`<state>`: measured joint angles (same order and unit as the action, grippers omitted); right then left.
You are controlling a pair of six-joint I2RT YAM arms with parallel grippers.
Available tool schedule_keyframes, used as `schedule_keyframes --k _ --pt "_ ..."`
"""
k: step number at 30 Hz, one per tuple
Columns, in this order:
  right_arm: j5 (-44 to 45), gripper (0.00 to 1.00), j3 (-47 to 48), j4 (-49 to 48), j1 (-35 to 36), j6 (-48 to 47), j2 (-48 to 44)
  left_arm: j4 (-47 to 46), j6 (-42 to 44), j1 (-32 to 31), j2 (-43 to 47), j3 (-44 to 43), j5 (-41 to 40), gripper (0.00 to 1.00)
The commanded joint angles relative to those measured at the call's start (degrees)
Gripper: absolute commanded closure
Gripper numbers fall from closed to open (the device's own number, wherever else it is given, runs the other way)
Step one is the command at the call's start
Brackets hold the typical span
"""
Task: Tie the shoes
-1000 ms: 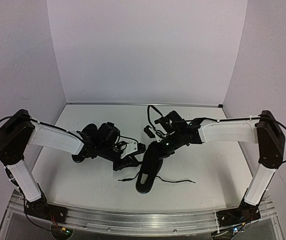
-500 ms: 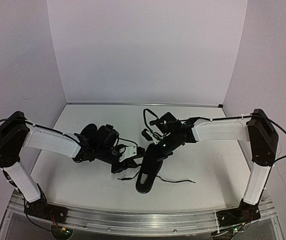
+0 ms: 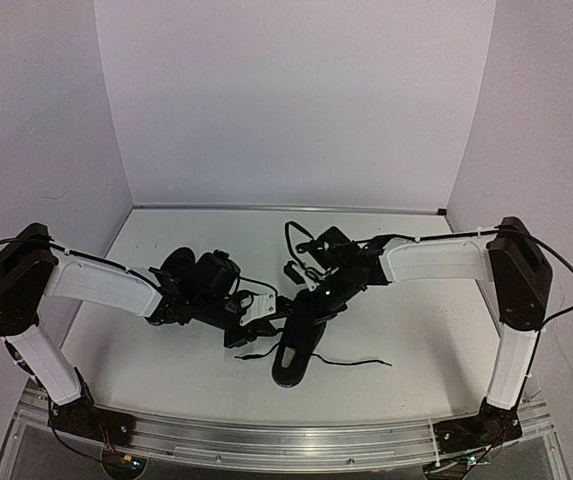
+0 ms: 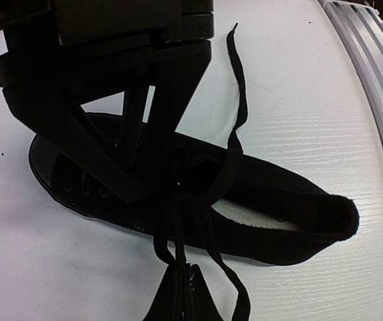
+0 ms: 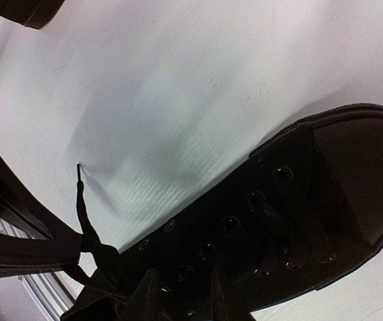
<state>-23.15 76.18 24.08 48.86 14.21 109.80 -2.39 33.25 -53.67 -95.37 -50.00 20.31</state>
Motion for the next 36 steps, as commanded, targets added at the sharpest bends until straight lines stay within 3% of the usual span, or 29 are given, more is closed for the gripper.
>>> schedule_keyframes --k 1,16,22,33,36 --pt "2.0 0.76 1.6 1.9 -0.2 -1.2 1.0 0.4 1.1 -0.3 1.3 -1.3 -0.4 1.0" --pt "3.4 0.75 2.1 3.5 0.6 -2.9 1.2 0.5 1.1 -0.4 1.0 -1.6 -0.7 1.0" --pt "3.9 1.0 2.8 4.0 1.1 -3.3 0.8 0.8 1.0 -0.4 0.8 -1.7 -1.3 1.0" --pt "5.2 1.0 1.2 3.4 1.0 -1.6 -4.8 1.7 0.7 -0.3 -0.1 -2.0 -1.9 1.0" --pt "4.2 0.85 1.1 3.2 1.0 -1.5 -4.9 1.5 0.6 -0.4 0.0 -2.1 -1.7 1.0"
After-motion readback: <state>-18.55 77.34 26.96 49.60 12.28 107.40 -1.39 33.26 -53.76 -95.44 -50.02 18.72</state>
